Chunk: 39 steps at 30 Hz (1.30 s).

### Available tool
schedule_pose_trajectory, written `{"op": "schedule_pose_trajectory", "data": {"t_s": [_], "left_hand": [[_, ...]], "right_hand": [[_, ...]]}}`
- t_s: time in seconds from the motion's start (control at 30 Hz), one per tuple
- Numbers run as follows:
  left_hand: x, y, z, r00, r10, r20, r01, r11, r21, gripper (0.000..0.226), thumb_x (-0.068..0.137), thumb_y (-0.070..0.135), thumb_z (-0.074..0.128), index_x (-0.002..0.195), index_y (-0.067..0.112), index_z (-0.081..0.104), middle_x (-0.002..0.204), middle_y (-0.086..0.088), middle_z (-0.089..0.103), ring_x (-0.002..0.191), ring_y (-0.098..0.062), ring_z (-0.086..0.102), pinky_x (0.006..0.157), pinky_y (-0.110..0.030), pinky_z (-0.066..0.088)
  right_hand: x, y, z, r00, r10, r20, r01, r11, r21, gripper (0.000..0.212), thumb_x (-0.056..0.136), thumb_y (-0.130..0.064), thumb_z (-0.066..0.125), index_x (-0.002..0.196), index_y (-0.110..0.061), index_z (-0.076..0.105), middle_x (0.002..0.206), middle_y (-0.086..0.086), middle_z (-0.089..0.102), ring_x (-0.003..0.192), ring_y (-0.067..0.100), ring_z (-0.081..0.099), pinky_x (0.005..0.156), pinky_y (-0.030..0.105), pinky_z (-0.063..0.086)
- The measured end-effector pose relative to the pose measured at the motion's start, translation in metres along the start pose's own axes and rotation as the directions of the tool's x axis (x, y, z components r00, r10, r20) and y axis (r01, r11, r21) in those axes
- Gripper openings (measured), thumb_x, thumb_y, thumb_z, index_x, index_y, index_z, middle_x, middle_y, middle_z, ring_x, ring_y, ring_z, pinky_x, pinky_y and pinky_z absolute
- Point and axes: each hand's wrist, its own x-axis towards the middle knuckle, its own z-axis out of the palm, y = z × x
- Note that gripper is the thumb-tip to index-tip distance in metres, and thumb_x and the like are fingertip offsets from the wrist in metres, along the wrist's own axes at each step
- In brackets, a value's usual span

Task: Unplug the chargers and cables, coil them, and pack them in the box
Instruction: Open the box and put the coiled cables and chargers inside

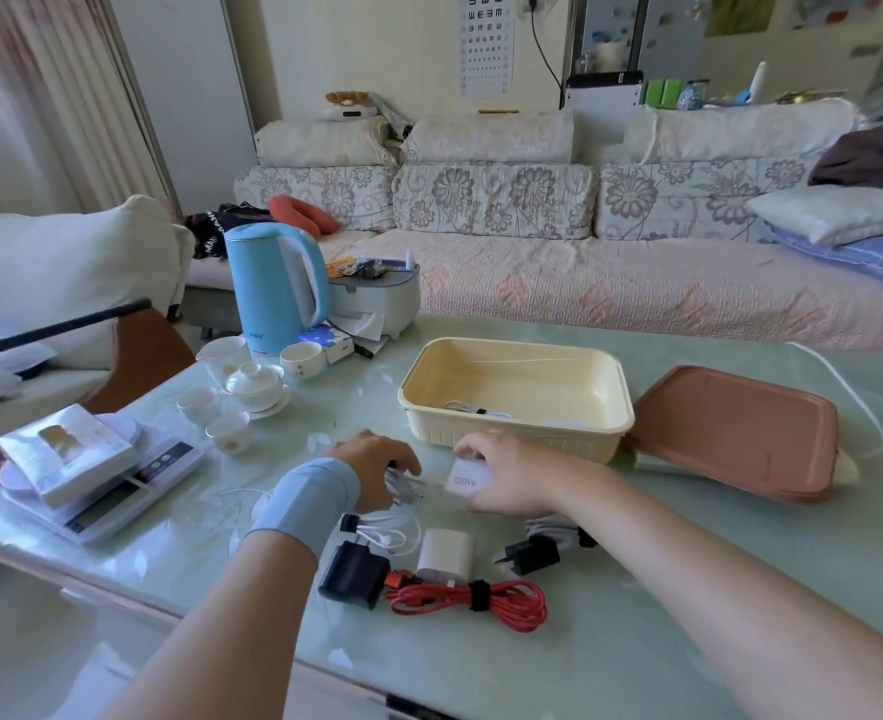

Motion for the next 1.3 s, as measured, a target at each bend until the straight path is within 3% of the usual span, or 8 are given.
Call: {"op": "schedule_pose_trajectory", "data": {"t_s": [0.2,0.43,0.6,0.8,0.93,1.1,1.23,1.3], "left_hand": [[0.001,0.011,-0.032,0.979,-0.007,-0.204,-0.035,0.978,-0.204,0.033,0.072,0.032,0.082,0.100,0.036,0.065,0.094,0.014,0.067,0.084,-0.012,0.062,0.081,-0.028,0.052],[0.034,0.053,-0.059,0.818,0.075,-0.571,-0.206,0.964,-0.168,0.022,0.071,0.014,0.079,0.085,0.020,0.063,0.085,0.005,0.059,0.084,-0.022,0.052,0.075,-0.032,0.044],[0.092,0.075,-0.038,0.845,0.122,-0.521,-0.223,0.965,-0.137,0.022,0.069,0.006,0.075,0.067,0.026,0.067,0.090,0.001,0.066,0.093,-0.023,0.057,0.082,-0.029,0.043],[0.134,0.087,-0.025,0.903,0.009,-0.430,-0.067,0.991,-0.120,0.034,0.073,0.019,0.072,0.053,0.043,0.058,0.091,0.007,0.066,0.089,-0.020,0.059,0.081,-0.029,0.051],[0.138,0.086,-0.018,0.957,-0.048,-0.286,0.005,0.989,-0.149,0.025,0.082,0.018,0.059,0.068,0.037,0.067,0.093,0.006,0.069,0.084,-0.020,0.061,0.084,-0.031,0.051],[0.139,0.080,-0.018,0.971,-0.050,-0.236,0.050,0.999,-0.005,0.020,0.090,0.040,0.053,0.105,0.041,0.067,0.131,0.006,0.050,0.126,-0.023,0.038,0.106,-0.036,0.032],[0.134,0.079,-0.020,0.990,-0.063,-0.128,0.044,0.989,-0.139,0.023,0.092,0.042,0.051,0.109,0.033,0.064,0.111,0.002,0.065,0.097,-0.021,0.058,0.085,-0.031,0.047],[0.127,0.080,-0.023,0.985,-0.059,-0.164,0.038,0.991,-0.130,0.021,0.092,0.045,0.048,0.105,0.038,0.063,0.107,0.006,0.067,0.098,-0.021,0.059,0.090,-0.033,0.047]], "right_hand": [[0.002,0.010,-0.037,0.968,-0.053,-0.246,0.068,0.996,0.051,0.045,0.078,-0.035,0.074,0.118,-0.025,0.055,0.125,0.000,0.056,0.107,0.015,0.052,0.081,0.022,0.035],[0.010,0.059,-0.070,0.900,-0.016,-0.436,0.051,0.996,0.069,0.039,0.081,-0.020,0.074,0.116,-0.019,0.057,0.123,0.001,0.055,0.105,0.015,0.050,0.076,0.020,0.030],[0.032,0.105,-0.065,0.912,0.000,-0.410,-0.002,1.000,-0.006,0.040,0.087,-0.016,0.070,0.124,-0.014,0.053,0.131,0.002,0.050,0.125,0.023,0.043,0.091,0.024,0.030],[0.055,0.133,-0.064,0.946,0.083,-0.312,-0.104,0.993,-0.051,0.047,0.086,-0.015,0.072,0.127,-0.018,0.051,0.136,0.003,0.051,0.122,0.023,0.045,0.089,0.027,0.035],[0.066,0.137,-0.054,0.969,0.121,-0.214,-0.141,0.987,-0.079,0.050,0.085,-0.018,0.073,0.130,-0.020,0.052,0.137,0.005,0.052,0.121,0.023,0.049,0.081,0.024,0.036],[0.067,0.135,-0.049,0.982,0.122,-0.147,-0.138,0.985,-0.106,0.043,0.091,-0.025,0.065,0.133,-0.023,0.055,0.142,0.003,0.051,0.128,0.023,0.048,0.100,0.030,0.041],[0.060,0.133,-0.053,0.983,0.118,-0.143,-0.125,0.991,-0.040,0.029,0.098,-0.028,0.054,0.125,-0.027,0.064,0.139,-0.001,0.056,0.125,0.020,0.051,0.100,0.028,0.040],[0.052,0.129,-0.055,0.978,0.104,-0.180,-0.106,0.994,-0.001,0.027,0.098,-0.026,0.052,0.121,-0.028,0.066,0.137,-0.003,0.058,0.126,0.018,0.052,0.103,0.029,0.040]]}}
